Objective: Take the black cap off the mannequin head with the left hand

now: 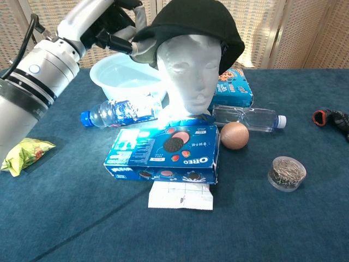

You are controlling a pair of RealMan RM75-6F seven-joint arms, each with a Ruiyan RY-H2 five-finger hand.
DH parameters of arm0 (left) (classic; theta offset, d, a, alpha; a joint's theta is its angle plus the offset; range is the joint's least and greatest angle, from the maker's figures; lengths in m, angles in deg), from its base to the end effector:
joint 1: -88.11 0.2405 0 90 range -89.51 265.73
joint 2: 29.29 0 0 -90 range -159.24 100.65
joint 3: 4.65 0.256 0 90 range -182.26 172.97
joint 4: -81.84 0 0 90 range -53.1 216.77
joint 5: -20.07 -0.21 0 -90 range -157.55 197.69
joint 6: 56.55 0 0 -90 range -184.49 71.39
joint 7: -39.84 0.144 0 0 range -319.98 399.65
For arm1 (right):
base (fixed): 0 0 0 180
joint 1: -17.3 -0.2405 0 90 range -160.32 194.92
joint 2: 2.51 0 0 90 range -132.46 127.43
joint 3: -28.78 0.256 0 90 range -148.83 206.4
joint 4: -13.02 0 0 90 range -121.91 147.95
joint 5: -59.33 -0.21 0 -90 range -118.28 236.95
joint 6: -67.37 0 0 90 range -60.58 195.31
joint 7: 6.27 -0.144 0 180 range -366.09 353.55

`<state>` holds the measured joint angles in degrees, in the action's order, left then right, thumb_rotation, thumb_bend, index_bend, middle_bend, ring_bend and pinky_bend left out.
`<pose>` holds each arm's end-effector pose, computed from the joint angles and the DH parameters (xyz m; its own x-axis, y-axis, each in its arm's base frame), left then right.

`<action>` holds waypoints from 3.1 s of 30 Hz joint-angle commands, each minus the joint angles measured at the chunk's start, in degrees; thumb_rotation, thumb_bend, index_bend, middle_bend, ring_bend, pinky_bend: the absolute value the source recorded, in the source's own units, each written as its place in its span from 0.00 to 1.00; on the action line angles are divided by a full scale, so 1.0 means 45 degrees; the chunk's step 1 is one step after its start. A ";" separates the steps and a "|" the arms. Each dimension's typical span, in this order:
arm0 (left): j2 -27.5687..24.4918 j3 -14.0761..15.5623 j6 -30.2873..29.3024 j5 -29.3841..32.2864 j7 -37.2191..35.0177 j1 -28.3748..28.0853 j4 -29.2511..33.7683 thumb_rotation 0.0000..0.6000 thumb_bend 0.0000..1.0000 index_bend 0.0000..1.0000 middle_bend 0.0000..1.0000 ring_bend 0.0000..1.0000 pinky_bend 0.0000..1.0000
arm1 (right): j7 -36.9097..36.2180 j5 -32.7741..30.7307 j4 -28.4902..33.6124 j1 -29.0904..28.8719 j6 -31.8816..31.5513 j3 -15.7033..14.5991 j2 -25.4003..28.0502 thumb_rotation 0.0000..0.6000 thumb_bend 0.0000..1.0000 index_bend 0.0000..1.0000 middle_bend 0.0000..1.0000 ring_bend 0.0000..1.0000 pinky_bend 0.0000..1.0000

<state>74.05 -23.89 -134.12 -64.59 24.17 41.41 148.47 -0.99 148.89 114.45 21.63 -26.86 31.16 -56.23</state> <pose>-0.0697 0.3705 0.0030 -0.1930 -0.0153 0.9811 0.8003 -0.5809 0.1484 -0.2982 -0.1295 0.2165 0.5062 0.0759 0.8591 -0.8620 0.0753 0.5013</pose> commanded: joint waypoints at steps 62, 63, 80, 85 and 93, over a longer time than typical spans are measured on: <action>-0.4092 0.0902 -0.3041 0.0462 0.0481 0.3580 -0.2225 1.00 0.33 0.73 1.00 0.95 1.00 | -0.0291 0.0216 -0.0148 -0.0607 0.0684 0.0106 -0.0060 1.00 0.07 0.18 0.16 0.15 0.28; -0.4132 0.0990 -0.3039 0.0441 0.0523 0.3678 -0.2301 1.00 0.33 0.73 1.00 0.95 1.00 | -0.0296 0.0225 -0.0153 -0.0615 0.0691 0.0102 -0.0064 1.00 0.07 0.18 0.16 0.15 0.28; -0.3085 0.2295 -0.2583 0.0059 0.0687 0.4684 -0.5072 1.00 0.33 0.73 1.00 0.95 1.00 | -0.0236 0.0294 -0.0068 -0.0682 0.0766 0.0018 -0.0053 1.00 0.07 0.18 0.16 0.15 0.28; -0.2614 0.2727 -0.2273 -0.0228 0.1005 0.4735 -0.6061 1.00 0.33 0.73 1.00 0.95 1.00 | -0.0191 0.0314 -0.0004 -0.0665 0.0715 0.0009 -0.0010 1.00 0.07 0.18 0.16 0.15 0.28; -0.1998 0.3037 -0.1618 -0.0342 0.1012 0.4714 -0.6842 1.00 0.33 0.73 1.00 0.95 1.00 | -0.0184 0.0328 0.0003 -0.0642 0.0702 -0.0040 -0.0041 1.00 0.07 0.18 0.16 0.15 0.28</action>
<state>64.88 -10.37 -141.58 -66.03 28.60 62.68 117.82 -1.83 150.36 114.46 18.73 -23.69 30.99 -56.42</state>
